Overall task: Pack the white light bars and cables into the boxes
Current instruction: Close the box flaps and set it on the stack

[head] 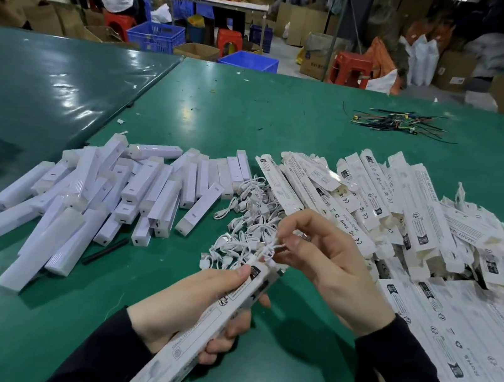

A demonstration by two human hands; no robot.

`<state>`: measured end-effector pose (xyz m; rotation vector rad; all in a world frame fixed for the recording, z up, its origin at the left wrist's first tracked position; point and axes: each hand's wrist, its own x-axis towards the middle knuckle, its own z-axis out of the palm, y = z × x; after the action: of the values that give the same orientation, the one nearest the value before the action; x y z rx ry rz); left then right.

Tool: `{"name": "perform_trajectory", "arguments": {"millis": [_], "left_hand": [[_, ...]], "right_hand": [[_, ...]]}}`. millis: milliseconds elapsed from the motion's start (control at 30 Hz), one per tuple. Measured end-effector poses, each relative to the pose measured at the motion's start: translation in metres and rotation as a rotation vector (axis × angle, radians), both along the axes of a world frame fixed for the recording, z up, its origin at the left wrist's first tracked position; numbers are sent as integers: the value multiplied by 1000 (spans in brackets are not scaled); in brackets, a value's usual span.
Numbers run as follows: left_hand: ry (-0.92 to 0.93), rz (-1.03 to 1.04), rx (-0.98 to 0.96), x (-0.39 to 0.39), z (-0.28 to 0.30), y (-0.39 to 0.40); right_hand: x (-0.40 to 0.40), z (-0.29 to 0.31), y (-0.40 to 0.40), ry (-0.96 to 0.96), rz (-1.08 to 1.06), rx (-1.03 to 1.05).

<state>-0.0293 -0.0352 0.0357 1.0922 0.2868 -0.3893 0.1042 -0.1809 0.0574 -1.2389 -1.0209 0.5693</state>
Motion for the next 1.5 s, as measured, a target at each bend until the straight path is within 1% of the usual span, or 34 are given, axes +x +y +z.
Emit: {"name": "perform_trajectory", "arguments": {"millis": [100, 200, 267, 467, 633, 800, 1000, 1067, 1167, 1200, 1267, 1333, 1433, 1500], "left_hand": [[-4, 9, 10, 0, 0, -1], [-6, 57, 4, 1, 0, 0], [-8, 75, 4, 2, -1, 0], [20, 37, 13, 0, 1, 1], [27, 11, 27, -1, 1, 0], [45, 45, -7, 0, 2, 2], [44, 6, 6, 0, 1, 1], [36, -13, -13, -1, 0, 1], [2, -35, -7, -2, 0, 3], [-2, -20, 5, -1, 0, 2], [9, 38, 45, 0, -1, 1], [12, 68, 80, 2, -2, -1], [2, 50, 103, 2, -2, -4], [-1, 42, 114, 2, -3, -5]], "right_hand": [[1, -1, 0, -6, -20, -28], [7, -1, -3, 55, -34, -16], [10, -4, -3, 42, -43, -27], [13, -9, -1, -256, -208, -16], [10, -9, -1, -362, -127, -103], [13, -3, -7, -295, -107, -100], [10, -5, -7, -292, 1, -184], [8, -4, -5, -235, 18, -153], [5, -6, -1, -73, 67, -109], [5, -7, 0, -44, 76, -120], [9, -9, 0, -82, 34, -186], [12, -11, 0, -129, -60, -262], [11, -15, 4, -61, -178, -276], [9, -18, 7, -96, -198, -294]]}}
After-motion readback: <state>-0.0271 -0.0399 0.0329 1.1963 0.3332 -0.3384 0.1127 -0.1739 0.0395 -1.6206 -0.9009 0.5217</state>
